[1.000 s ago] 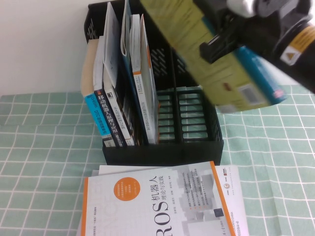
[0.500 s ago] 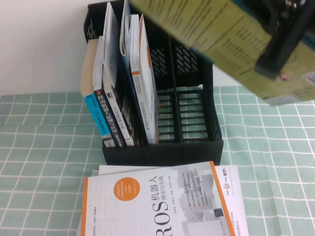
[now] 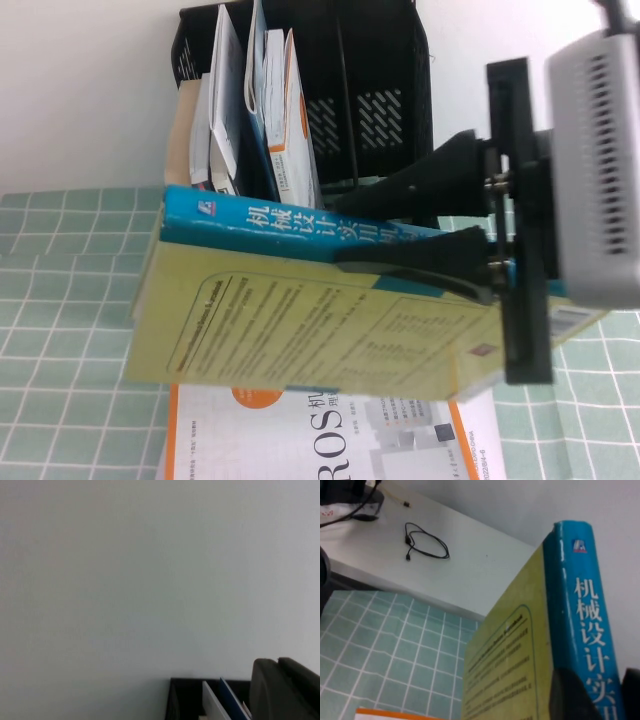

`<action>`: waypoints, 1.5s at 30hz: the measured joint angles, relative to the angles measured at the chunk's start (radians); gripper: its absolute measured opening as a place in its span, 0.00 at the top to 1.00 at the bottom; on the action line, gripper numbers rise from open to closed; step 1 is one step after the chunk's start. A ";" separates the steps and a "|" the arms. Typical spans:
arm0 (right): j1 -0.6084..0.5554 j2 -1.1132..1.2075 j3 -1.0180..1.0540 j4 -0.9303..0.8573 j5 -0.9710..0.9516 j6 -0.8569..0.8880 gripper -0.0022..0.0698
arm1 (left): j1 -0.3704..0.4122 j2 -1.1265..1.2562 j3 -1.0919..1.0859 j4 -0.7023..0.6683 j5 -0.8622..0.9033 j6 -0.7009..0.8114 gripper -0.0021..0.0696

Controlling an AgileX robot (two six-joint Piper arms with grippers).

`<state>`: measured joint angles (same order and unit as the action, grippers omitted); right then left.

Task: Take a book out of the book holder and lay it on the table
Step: Place the picked book on the book

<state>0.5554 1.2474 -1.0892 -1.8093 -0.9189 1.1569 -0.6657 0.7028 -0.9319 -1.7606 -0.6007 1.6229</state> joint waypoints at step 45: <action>0.079 0.353 -0.047 0.000 0.214 -0.380 0.70 | 0.000 -0.057 0.174 0.000 0.194 -0.138 0.97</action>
<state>0.6340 1.6001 -1.1360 -1.8093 -0.7054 0.7771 -0.6657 0.6461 -0.7580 -1.7606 -0.4066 1.4845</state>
